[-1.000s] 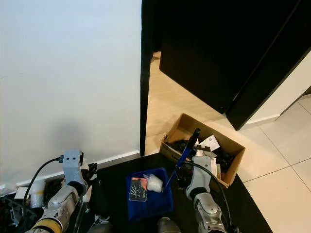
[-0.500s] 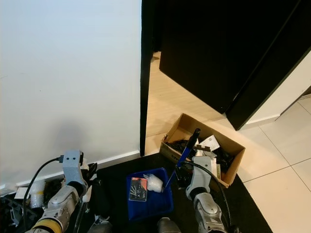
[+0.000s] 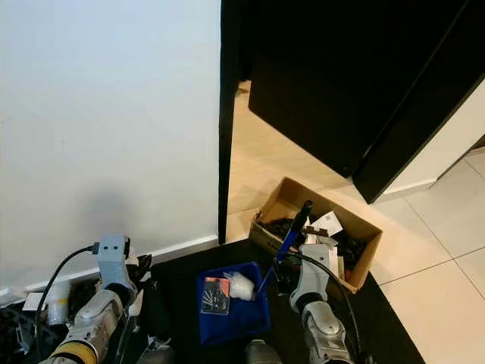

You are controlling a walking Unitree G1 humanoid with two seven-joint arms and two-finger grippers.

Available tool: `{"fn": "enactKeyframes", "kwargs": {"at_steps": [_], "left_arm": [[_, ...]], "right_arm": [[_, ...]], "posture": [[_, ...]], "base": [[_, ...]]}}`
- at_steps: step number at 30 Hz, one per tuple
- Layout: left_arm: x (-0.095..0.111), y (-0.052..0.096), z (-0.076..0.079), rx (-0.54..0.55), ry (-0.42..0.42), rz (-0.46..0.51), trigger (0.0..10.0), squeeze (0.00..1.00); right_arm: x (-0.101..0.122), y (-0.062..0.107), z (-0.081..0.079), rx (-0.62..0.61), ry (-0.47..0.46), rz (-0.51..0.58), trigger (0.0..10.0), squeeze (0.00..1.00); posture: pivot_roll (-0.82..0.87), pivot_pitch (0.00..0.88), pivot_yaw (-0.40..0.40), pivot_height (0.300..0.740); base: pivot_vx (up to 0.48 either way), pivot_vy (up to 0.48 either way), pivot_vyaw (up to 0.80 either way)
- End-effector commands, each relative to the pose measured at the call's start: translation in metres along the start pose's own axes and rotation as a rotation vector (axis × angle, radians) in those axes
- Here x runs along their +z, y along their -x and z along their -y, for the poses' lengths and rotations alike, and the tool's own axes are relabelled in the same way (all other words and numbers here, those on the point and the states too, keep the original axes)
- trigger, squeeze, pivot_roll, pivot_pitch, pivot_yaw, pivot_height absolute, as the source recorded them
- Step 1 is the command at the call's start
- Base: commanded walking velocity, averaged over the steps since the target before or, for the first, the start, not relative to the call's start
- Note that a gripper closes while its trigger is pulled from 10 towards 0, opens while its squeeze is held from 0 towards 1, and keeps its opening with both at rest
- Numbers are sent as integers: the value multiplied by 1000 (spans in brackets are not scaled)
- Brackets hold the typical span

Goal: Sweep floor

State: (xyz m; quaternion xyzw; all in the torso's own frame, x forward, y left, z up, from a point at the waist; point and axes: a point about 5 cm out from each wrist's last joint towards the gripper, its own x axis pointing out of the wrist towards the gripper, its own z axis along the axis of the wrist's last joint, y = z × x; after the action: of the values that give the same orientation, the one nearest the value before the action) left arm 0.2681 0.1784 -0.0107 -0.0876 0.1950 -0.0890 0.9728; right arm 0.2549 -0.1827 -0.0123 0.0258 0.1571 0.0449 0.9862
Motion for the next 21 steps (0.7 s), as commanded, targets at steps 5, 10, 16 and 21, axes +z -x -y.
{"fn": "enactKeyframes", "kwargs": {"at_steps": [5,10,16,21], "left_arm": [[-10,3,2,5,14,-33,10000,0],[-10,3,2,4,14,-34,10000,0],[-11,3,2,3,15,-35,10000,0],[-11,4,2,2,15,-35,10000,0]], "right_arm": [[-7,4,4,-16,-7,-34,10000,0],[-7,4,4,-15,-7,-35,10000,0],[-8,4,3,-13,-7,-36,10000,0],[-8,5,3,-13,-8,-35,10000,0]], "posture": [[25,156,-18,740],[25,155,-18,740],[26,152,-17,740],[25,154,-16,740]], "base": [[0,0,0],[0,0,0],[0,0,0],[0,0,0]]}}
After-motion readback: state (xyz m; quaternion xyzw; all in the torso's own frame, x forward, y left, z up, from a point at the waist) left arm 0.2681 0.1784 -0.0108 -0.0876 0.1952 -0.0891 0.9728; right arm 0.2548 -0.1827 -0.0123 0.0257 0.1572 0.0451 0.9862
